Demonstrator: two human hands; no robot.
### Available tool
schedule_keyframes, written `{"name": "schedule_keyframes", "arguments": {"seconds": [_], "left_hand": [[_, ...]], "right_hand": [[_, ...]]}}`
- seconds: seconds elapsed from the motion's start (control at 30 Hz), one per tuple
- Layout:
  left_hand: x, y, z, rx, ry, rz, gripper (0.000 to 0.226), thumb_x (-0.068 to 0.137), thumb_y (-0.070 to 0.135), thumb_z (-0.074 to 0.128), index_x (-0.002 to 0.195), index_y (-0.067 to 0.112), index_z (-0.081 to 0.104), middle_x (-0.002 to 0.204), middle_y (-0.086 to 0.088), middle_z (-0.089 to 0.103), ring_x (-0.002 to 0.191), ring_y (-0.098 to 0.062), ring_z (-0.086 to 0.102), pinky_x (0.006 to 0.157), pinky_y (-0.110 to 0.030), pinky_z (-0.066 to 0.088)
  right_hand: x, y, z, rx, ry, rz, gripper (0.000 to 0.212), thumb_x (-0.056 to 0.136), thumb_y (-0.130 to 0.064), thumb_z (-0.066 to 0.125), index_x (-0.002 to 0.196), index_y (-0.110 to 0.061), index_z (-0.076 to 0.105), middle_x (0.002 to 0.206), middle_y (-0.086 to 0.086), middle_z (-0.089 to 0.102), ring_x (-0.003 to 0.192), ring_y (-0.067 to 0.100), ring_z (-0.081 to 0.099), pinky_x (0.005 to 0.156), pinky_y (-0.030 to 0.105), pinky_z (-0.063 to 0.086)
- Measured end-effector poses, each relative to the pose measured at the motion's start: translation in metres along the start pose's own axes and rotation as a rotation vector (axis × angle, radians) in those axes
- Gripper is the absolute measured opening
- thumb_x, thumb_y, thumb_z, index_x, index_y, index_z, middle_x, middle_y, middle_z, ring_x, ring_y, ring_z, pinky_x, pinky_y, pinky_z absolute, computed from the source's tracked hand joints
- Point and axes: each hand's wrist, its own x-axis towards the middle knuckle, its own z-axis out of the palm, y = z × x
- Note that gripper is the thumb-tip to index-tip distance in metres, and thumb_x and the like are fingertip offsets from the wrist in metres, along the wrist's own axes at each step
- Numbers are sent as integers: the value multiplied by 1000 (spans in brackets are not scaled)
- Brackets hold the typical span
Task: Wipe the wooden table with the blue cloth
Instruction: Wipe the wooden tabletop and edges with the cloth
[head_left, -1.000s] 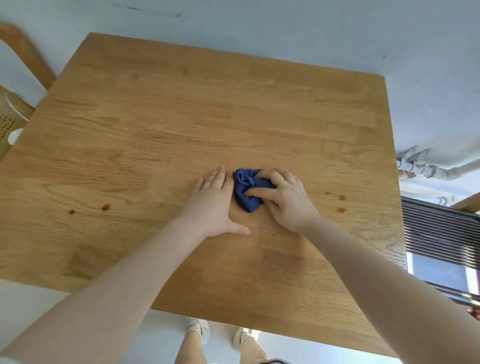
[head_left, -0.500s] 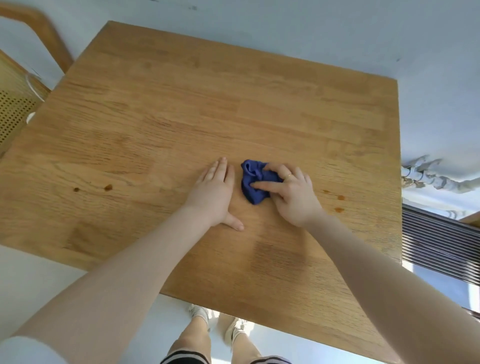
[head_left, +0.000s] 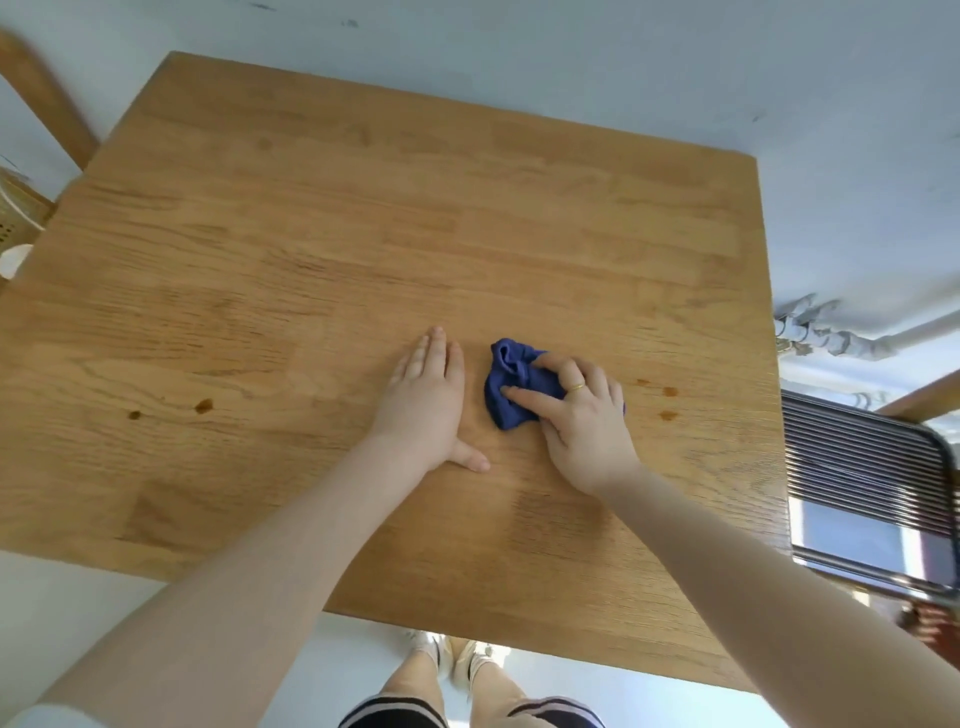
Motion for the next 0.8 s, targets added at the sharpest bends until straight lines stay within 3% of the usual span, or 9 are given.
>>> {"name": "schedule_keyframes", "arguments": {"seconds": [0.07, 0.2, 0.27, 0.4, 0.5, 0.57, 0.7, 0.8], "left_hand": [[1, -1, -1, -6, 3, 7, 136, 58, 65, 72, 147, 6, -11, 154, -15, -23, 145, -26, -12, 116, -35, 0], [0, -1, -3, 1, -11, 17, 137, 57, 66, 72, 148, 6, -11, 154, -15, -22, 145, -27, -11, 116, -35, 3], [-1, 0, -4, 0, -23, 17, 137, 58, 65, 73, 147, 6, -12, 154, -15, -23, 144, -27, -11, 116, -35, 4], [-2, 2, -8, 9, -36, 19, 136, 58, 63, 74, 147, 4, -10, 154, -17, -20, 145, -28, -10, 117, -35, 8], [0, 4, -9, 25, -36, 19, 136, 58, 63, 74, 147, 4, -10, 154, -18, -18, 145, -29, -9, 117, -35, 8], [1, 3, -9, 42, -37, 28, 137, 58, 65, 73, 147, 3, -10, 154, -18, -18, 145, -29, -8, 117, -36, 7], [0, 3, -9, 47, -50, 34, 139, 57, 66, 73, 146, 2, -11, 155, -18, -17, 145, -29, -9, 117, -37, 7], [0, 3, -10, 47, -50, 39, 139, 56, 66, 73, 146, 2, -11, 155, -18, -16, 145, -30, -8, 117, -38, 8]], "right_hand": [[19, 9, -5, -54, 6, 9, 45, 85, -17, 35, 117, -36, 61, 131, 6, 49, 114, 32, 36, 85, 46, 33], [64, 19, -6, -43, 110, 366, 41, 93, -13, 40, 122, -37, 57, 143, 4, 36, 124, 33, 30, 99, 45, 23], [68, 12, -5, -52, 145, 422, 43, 92, -11, 41, 123, -36, 57, 143, 6, 36, 124, 34, 30, 100, 46, 22], [25, -11, 3, -62, 136, 238, 43, 82, -11, 44, 113, -32, 64, 127, 10, 51, 108, 37, 43, 79, 44, 35], [10, 0, -1, -63, 73, 44, 41, 82, -15, 43, 111, -34, 65, 123, 8, 54, 102, 33, 44, 73, 37, 31], [28, 14, -5, -62, 89, 145, 37, 87, -15, 47, 113, -36, 63, 127, 7, 50, 106, 35, 43, 77, 37, 28], [62, 24, -9, -70, 217, 523, 38, 92, -16, 43, 120, -36, 59, 139, 5, 39, 119, 32, 33, 94, 43, 26], [51, 9, -11, -82, 178, 524, 40, 90, -15, 44, 122, -36, 57, 138, 7, 38, 120, 33, 33, 94, 44, 27]]}}
